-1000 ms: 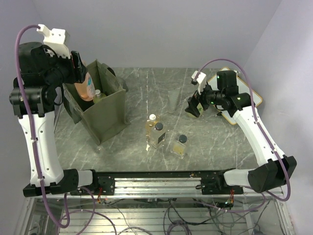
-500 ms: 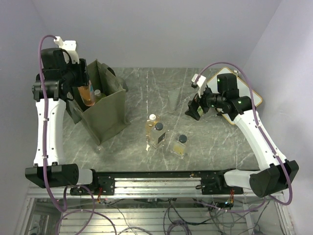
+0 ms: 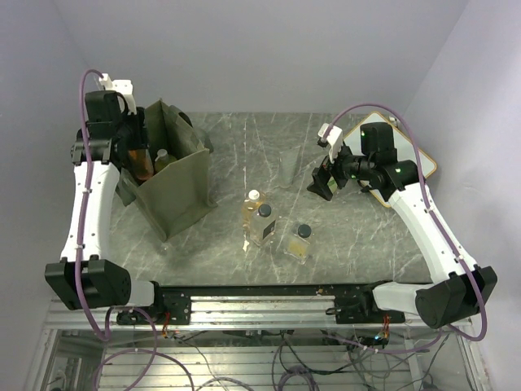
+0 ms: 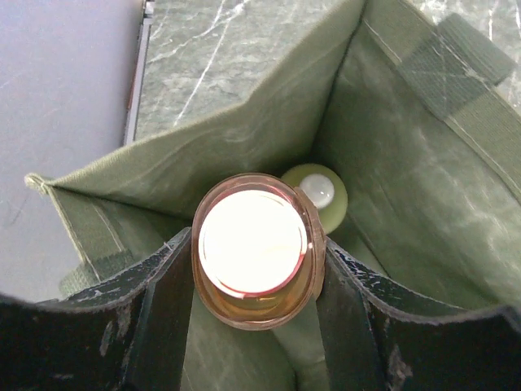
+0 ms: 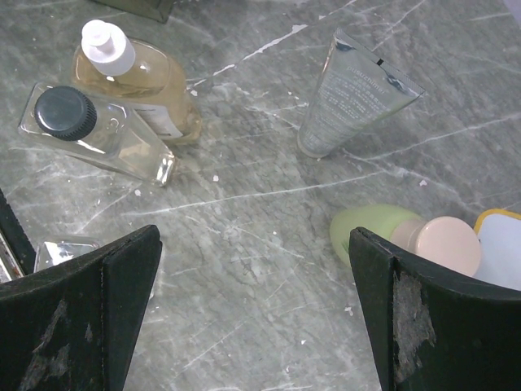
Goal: Place the personal care products into the canvas bag
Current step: Place the care product in the canvas bag.
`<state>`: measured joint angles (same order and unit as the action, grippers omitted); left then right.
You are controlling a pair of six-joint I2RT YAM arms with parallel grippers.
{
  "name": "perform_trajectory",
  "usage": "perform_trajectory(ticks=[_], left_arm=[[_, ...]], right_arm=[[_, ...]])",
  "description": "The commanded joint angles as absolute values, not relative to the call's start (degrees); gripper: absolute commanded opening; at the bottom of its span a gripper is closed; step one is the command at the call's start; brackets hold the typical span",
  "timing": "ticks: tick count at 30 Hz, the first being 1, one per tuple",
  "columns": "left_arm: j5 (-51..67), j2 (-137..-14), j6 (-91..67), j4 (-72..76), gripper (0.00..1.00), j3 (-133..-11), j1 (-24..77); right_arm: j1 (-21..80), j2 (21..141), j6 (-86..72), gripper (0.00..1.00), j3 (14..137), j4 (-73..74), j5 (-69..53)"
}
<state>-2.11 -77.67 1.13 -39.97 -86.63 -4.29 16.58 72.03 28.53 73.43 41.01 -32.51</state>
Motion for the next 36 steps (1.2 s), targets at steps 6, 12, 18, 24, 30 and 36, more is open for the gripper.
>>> perform_trajectory(ticks=[6,12,18,24,30,36], left_arm=[[-6.0,-79.2,0.5,-25.3,0.07,-85.0,-4.0],[-6.2,-78.9,0.3,-24.2,0.07,-83.7,-4.1],[-8.7,-79.7,0.9,-23.9,0.07,-82.9,-4.1],[-10.2,-80.4,-0.6,-22.4,0.07,-81.5,-4.1],[-8.7,-82.5,-1.5,-21.5,0.07,-80.5,-4.1],[-8.7,-84.7,-1.7,-20.8,0.08,-79.5,-4.1]], right_arm=[[16.9,69.8,28.7,1.0,71.8,39.8,-31.4],[16.9,69.9,28.7,1.0,71.6,39.8,-31.5],[16.9,70.1,28.8,1.0,71.5,39.8,-31.5],[17.0,70.1,29.0,1.0,71.4,39.8,-31.6],[17.3,70.4,29.4,1.0,70.8,39.8,-31.4],[17.4,70.1,29.4,1.0,70.4,39.5,-30.9]])
